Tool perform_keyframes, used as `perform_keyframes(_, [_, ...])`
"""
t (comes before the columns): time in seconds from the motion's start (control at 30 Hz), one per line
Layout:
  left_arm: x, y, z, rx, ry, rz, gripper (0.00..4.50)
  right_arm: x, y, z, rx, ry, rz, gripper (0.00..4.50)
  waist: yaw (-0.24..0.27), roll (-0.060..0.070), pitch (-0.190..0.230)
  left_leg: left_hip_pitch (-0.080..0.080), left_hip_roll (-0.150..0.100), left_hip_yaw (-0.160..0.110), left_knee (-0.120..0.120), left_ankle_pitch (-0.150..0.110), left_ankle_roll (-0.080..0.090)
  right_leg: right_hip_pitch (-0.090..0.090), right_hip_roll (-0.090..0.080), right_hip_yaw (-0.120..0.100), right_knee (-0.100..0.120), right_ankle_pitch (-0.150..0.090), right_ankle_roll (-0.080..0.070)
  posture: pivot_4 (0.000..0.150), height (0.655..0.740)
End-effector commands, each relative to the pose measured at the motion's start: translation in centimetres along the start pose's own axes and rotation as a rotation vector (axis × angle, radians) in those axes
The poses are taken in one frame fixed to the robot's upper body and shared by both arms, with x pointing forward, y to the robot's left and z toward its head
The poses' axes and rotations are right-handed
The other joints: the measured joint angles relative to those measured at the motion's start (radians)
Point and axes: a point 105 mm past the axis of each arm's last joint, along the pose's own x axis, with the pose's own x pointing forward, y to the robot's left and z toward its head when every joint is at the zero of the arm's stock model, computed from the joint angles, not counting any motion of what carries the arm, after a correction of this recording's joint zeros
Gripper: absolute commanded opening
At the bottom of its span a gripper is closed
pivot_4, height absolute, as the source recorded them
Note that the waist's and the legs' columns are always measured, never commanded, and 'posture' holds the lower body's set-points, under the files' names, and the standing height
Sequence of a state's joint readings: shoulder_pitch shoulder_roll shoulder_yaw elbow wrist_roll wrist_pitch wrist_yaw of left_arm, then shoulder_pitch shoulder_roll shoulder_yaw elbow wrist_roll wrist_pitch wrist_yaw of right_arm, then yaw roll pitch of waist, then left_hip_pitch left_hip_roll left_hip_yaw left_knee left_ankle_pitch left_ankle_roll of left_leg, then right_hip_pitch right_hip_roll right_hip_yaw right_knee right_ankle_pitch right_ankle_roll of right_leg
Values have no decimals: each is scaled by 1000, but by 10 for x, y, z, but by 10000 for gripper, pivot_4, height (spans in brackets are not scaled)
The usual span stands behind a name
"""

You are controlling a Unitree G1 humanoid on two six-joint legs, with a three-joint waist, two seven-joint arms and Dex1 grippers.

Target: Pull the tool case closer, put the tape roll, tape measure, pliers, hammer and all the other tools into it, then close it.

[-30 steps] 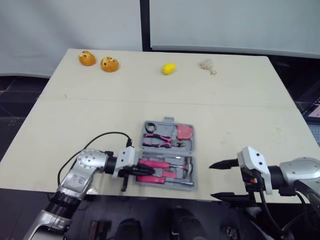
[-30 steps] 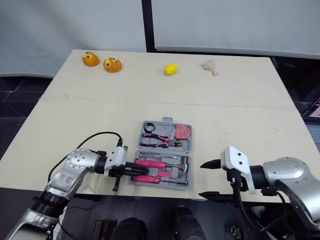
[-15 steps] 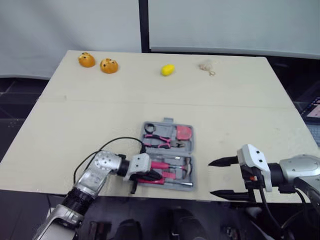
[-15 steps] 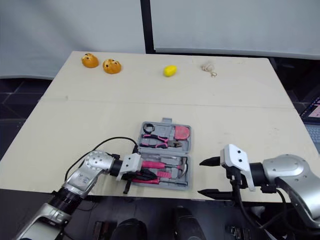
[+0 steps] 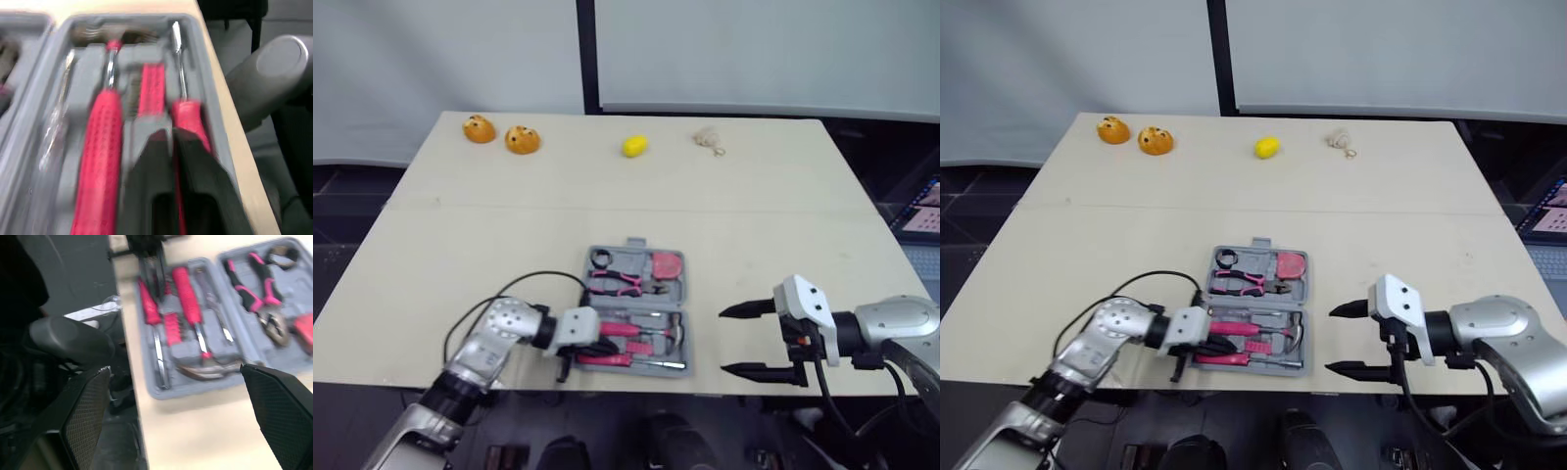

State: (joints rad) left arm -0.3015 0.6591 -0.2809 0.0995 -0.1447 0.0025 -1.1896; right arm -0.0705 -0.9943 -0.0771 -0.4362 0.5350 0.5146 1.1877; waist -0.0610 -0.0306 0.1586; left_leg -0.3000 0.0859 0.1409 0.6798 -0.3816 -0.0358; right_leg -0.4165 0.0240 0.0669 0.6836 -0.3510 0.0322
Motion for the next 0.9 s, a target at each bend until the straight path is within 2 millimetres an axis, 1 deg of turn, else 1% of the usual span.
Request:
perform_keyframes(0.03, [-39,12,17,32,-26,103,18871,2,-18,-1,-60,13,-63,45000,1,1,1,0,0,0,0,0,0,0,0,0,0,0,0,1500,7400])
perform_keyframes(0.1, [-55,15,12,17,8,142,29494,5,-30,-5,-74,33,-92,45000,3,2,2,0,0,0,0,0,0,0,0,0,0,0,0,1500,7400])
perform_keyframes(0.13, [-63,16,7,10,34,152,33557,8,-37,-7,-85,43,-109,45000,3,2,2,0,0,1,0,0,0,0,-1,0,0,0,0,1500,7400])
perform_keyframes(0.2, [-83,22,-14,4,128,213,43702,19,-52,-13,-128,64,-139,45000,3,3,3,0,0,2,0,0,0,0,0,0,-1,0,0,1500,7400])
perform_keyframes(0.27, [-90,34,-27,-6,179,281,43702,29,-65,-18,-147,82,-169,45000,3,3,3,0,0,4,0,0,0,-2,0,1,-1,0,-1,1500,7400])
perform_keyframes(0.33, [-89,45,-35,-11,201,329,43702,35,-70,-23,-144,96,-161,45000,6,3,4,-2,0,7,0,0,0,-5,0,2,1,0,-1,1500,7400])
perform_keyframes(0.37, [-86,47,-35,-18,174,329,43702,39,-70,-26,-140,104,-143,45000,9,3,4,-4,-1,7,1,0,0,-8,0,3,1,0,-1,1500,7400])
perform_keyframes(0.4, [-83,48,-35,-18,158,323,40911,41,-70,-28,-138,109,-129,42411,10,4,4,-8,-1,7,2,0,0,-11,0,3,3,0,-1,1500,7400])
perform_keyframes(0.47, [-74,51,-41,-14,186,307,36107,46,-73,-33,-136,128,-117,36833,8,4,4,-12,-1,8,4,0,0,-16,-1,3,4,0,-1,1500,7400])
perform_keyframes(0.5, [-70,55,-45,-14,207,321,31837,48,-75,-35,-133,135,-120,32283,7,4,4,-14,-1,9,4,0,0,-17,-1,4,4,0,-1,1500,7400])
perform_keyframes(0.53, [-67,58,-48,-17,220,334,26483,49,-76,-36,-132,142,-125,26986,5,4,4,-15,-1,9,4,0,0,-19,-1,5,5,0,-1,1500,7400])
perform_keyframes(0.57, [-64,62,-49,-19,222,345,22642,51,-78,-37,-131,146,-125,23010,4,4,4,-16,-1,10,5,0,0,-21,-1,5,6,0,-1,1500,7400])
perform_keyframes(0.73, [-53,70,-55,-20,222,354,22642,58,-78,-40,-128,156,-113,23010,1,4,3,-18,-1,11,6,2,-2,-26,0,7,12,0,-1,1500,7400])
perform_keyframes(0.9, [-46,72,-53,-11,213,349,22642,65,-78,-46,-139,177,-113,23010,6,5,3,-17,-1,12,6,2,-2,-26,-1,8,13,0,-1,1500,7400])
